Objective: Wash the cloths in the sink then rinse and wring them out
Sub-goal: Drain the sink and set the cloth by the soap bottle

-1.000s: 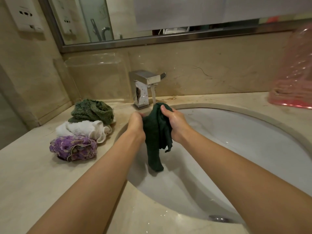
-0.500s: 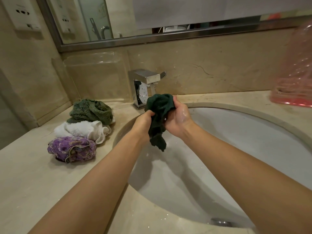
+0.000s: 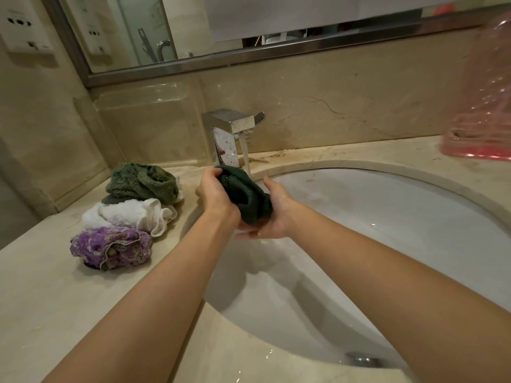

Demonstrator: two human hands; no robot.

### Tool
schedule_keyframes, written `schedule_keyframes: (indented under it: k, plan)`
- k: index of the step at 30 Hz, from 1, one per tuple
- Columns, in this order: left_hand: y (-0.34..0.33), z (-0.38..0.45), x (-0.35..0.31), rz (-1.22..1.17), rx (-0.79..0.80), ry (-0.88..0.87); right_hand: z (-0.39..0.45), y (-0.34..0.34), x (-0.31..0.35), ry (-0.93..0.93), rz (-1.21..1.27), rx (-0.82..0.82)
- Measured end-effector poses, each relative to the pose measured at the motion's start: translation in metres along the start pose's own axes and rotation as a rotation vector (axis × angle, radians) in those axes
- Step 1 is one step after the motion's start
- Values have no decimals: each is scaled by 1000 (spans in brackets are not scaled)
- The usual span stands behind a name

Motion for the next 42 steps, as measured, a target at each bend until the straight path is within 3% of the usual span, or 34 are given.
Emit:
schedule_keyframes:
  k: [3,5,8,17,21,26,31,37,42]
  plan:
    - [-5,-3,3,109,14,15,-1,-15,8,79,146,84]
    - [-6,-4,7,281,18,30,-4,-15,14,136,96,39]
    - [-2,-3,-8,620,-73,-110,-2,-6,25,240,6,-80]
    - [-23,-8,-22,762,56,-391,-15,-10,52,527,-536,-318]
    - [-19,2,-16,781,41,-297,-23,-14,67,675,-704,-434]
    - [-12,17,1,688,62,-74,-25,-22,74,709,-809,-399]
    - [-15,18,4,623,101,-51,-23,-10,71,680,-688,-398]
    - [-11,25,6,526,74,-23,2,13,48,509,-150,-241]
    - [-15,21,13,570,133,5,6,16,49,481,-95,-173]
Point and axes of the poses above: each hand's wrist, its own z-axis towards the middle knuckle, its own y-axis out of the back of the hand, x = y × z, the point moved 9 cm from there along z, towards the middle knuckle, and after that the axes turned 7 degrees about x, right-handed, at the moved point
